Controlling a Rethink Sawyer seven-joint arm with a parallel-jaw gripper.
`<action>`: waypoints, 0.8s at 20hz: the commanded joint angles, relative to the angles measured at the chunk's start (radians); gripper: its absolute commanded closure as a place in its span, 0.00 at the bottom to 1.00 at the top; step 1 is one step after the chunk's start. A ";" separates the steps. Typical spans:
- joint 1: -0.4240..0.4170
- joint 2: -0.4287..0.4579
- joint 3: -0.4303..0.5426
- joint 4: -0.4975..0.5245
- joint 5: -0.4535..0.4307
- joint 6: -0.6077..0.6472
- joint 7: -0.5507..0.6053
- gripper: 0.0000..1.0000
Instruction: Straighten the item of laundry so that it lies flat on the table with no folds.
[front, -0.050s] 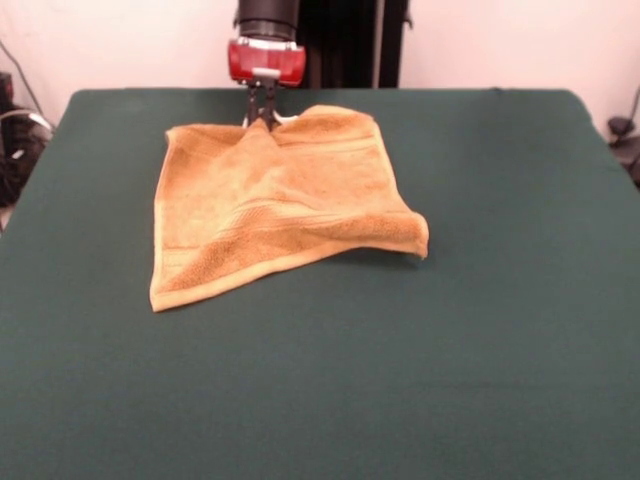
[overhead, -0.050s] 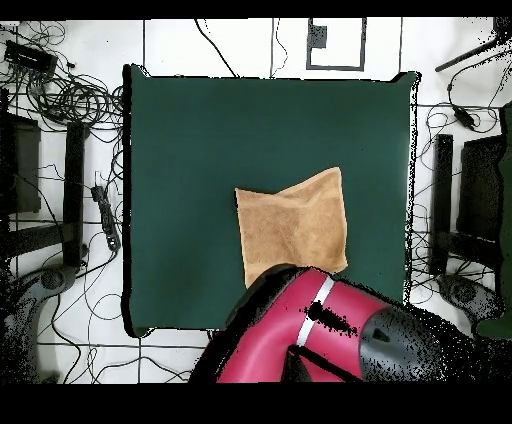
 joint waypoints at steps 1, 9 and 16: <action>0.029 0.269 0.042 0.019 0.031 0.426 0.109 1.00; 0.034 0.284 0.036 0.005 0.010 0.383 0.110 1.00; 0.040 0.283 0.026 0.011 -0.012 0.385 0.108 1.00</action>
